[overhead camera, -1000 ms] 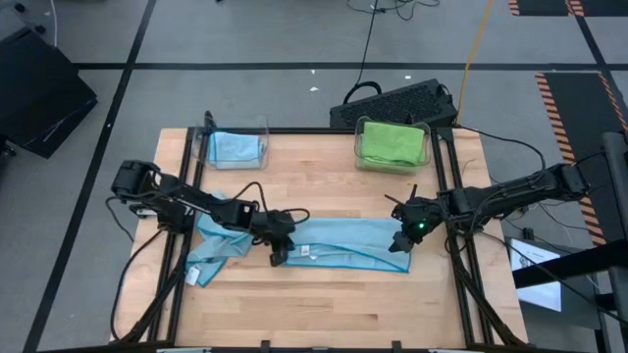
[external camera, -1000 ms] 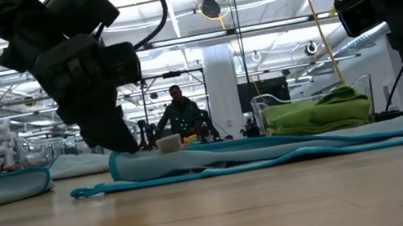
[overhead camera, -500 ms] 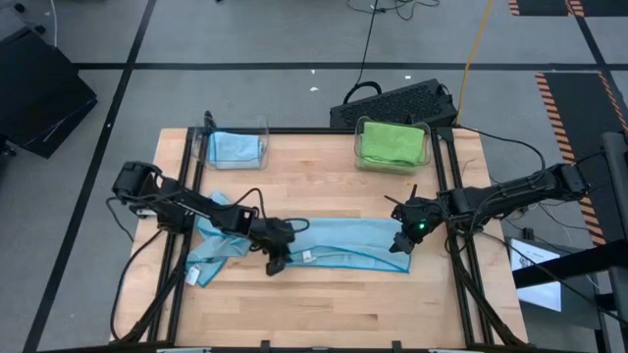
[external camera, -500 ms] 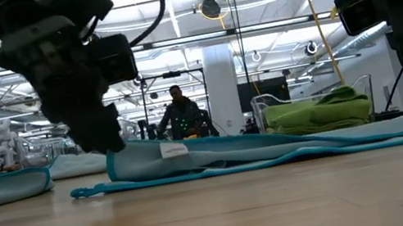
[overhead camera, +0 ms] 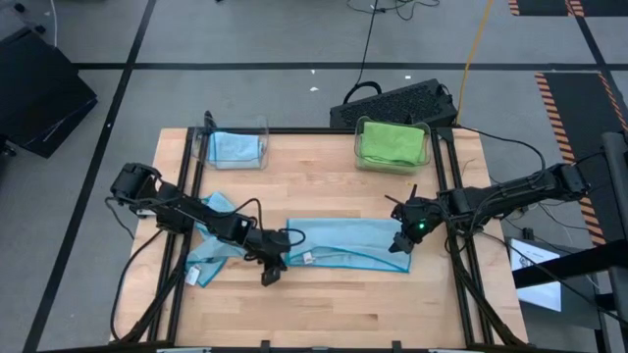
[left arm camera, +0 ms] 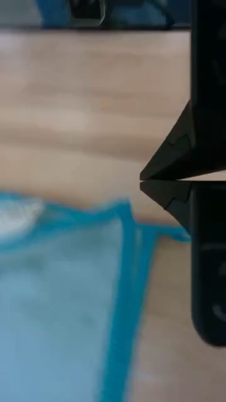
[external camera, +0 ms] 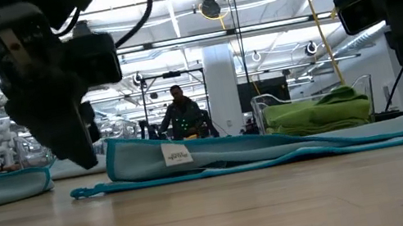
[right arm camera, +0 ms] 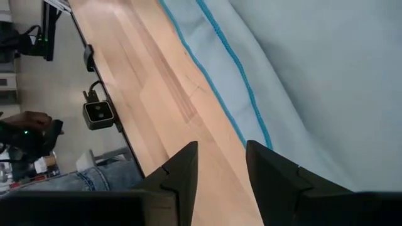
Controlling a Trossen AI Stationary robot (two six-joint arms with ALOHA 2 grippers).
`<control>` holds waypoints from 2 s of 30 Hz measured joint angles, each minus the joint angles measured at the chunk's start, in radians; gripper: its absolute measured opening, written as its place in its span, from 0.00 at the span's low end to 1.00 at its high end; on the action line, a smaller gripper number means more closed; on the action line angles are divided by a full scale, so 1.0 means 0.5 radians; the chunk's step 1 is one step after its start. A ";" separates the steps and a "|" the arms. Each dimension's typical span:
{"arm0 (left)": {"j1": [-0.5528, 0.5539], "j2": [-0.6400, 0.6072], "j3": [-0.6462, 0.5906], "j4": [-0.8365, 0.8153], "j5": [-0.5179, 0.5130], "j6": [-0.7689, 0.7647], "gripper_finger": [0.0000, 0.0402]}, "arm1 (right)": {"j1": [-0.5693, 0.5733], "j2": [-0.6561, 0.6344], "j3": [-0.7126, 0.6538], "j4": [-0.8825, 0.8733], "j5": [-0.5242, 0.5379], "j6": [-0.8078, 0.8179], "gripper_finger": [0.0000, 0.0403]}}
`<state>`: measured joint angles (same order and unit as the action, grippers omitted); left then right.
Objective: Sort microfiber towel by color & place in baskets
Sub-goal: Fold the right blue towel
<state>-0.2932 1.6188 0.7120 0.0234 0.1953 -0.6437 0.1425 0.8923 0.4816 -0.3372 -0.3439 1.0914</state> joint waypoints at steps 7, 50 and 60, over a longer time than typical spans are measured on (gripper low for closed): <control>-0.076 -0.151 -0.003 -0.303 -0.205 -0.111 0.15 | 0.002 0.000 0.000 0.038 0.007 0.045 0.31; -0.115 -0.086 -0.001 -0.210 -0.179 0.799 0.02 | 0.000 1.016 0.002 1.451 0.057 0.365 0.31; -0.114 -0.121 -0.001 -0.549 -0.218 0.709 0.32 | 0.030 1.038 0.001 1.270 -0.206 0.330 0.31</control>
<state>-0.3500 1.5585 0.7116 -0.2510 0.0863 -0.2894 0.1575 1.4113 0.4820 0.2977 -0.4470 1.2567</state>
